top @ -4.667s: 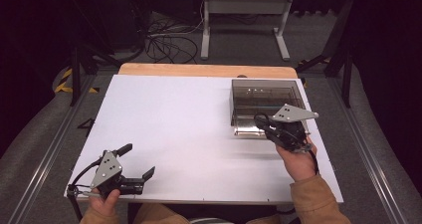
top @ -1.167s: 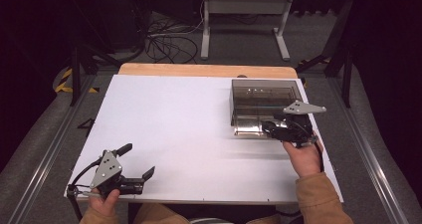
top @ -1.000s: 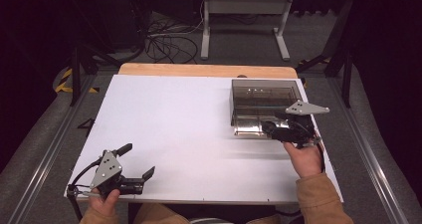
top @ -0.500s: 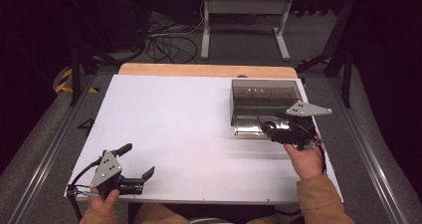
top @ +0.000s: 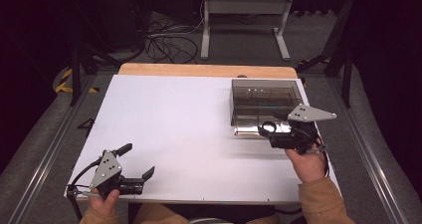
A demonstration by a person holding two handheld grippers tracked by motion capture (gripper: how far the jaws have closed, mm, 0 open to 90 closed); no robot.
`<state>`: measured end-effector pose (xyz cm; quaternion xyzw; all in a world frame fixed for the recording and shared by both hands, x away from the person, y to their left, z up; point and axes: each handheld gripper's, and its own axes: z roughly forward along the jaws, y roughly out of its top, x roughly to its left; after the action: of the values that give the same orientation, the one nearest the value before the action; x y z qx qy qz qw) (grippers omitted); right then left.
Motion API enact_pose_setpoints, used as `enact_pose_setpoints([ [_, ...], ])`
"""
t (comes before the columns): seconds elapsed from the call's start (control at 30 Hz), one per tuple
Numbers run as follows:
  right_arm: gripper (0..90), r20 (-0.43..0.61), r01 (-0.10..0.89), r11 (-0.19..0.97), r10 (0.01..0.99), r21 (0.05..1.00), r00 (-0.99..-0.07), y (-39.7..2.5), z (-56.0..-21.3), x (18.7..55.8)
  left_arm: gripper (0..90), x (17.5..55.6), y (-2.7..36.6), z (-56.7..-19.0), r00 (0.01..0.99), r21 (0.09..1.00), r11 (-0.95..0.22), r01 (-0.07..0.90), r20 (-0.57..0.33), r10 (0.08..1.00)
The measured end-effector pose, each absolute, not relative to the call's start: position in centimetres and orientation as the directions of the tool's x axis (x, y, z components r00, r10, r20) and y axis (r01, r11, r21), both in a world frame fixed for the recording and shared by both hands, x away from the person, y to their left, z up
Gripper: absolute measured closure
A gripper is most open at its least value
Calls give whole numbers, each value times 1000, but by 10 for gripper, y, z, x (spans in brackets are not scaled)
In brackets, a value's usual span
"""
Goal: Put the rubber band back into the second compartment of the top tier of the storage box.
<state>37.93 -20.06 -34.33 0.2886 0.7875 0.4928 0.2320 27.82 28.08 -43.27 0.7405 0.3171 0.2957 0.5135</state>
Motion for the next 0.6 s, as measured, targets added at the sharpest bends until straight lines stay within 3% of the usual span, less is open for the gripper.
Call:
enact_pose_setpoints([
  [0.6, 45, -64, 154, 341, 549, 927, -833, -194, -356, 361, 20, 278, 280, -433, 623, 949, -269, 165, 111, 774],
])
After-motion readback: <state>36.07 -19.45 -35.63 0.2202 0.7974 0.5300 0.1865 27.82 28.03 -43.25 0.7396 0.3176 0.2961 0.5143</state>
